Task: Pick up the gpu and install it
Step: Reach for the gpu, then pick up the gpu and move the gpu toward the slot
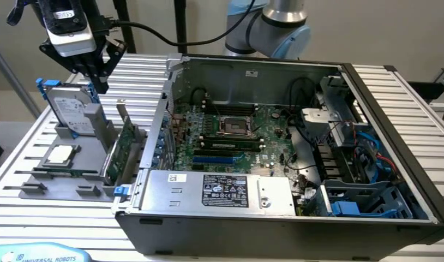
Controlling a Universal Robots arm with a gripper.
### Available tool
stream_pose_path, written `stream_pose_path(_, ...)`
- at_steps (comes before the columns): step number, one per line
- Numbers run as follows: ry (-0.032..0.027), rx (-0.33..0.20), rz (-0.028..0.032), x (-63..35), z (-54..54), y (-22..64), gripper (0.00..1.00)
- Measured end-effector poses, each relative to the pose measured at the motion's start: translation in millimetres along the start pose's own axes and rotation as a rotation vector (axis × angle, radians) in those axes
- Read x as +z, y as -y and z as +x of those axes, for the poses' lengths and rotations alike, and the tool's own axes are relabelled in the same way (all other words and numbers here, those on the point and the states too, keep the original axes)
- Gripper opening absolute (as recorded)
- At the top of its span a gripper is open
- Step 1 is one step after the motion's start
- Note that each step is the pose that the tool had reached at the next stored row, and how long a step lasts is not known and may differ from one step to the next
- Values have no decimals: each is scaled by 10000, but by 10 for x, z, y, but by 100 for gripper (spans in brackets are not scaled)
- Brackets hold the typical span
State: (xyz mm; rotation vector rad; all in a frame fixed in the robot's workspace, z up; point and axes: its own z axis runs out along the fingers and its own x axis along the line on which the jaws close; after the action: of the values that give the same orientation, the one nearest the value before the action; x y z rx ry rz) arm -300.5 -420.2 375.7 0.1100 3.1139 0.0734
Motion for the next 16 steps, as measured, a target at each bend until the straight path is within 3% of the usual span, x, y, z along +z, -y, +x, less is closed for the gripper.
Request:
stream_pose_path(7,0,1,0,0,0,0,12)
stream_pose_path(10,0,0,1,0,0,0,24)
stream_pose_path(11,0,0,0,0,0,0,24)
stream_pose_path(15,0,0,0,0,0,0,47)
stream_pose_path(16,-1,0,2,0,0,0,47)
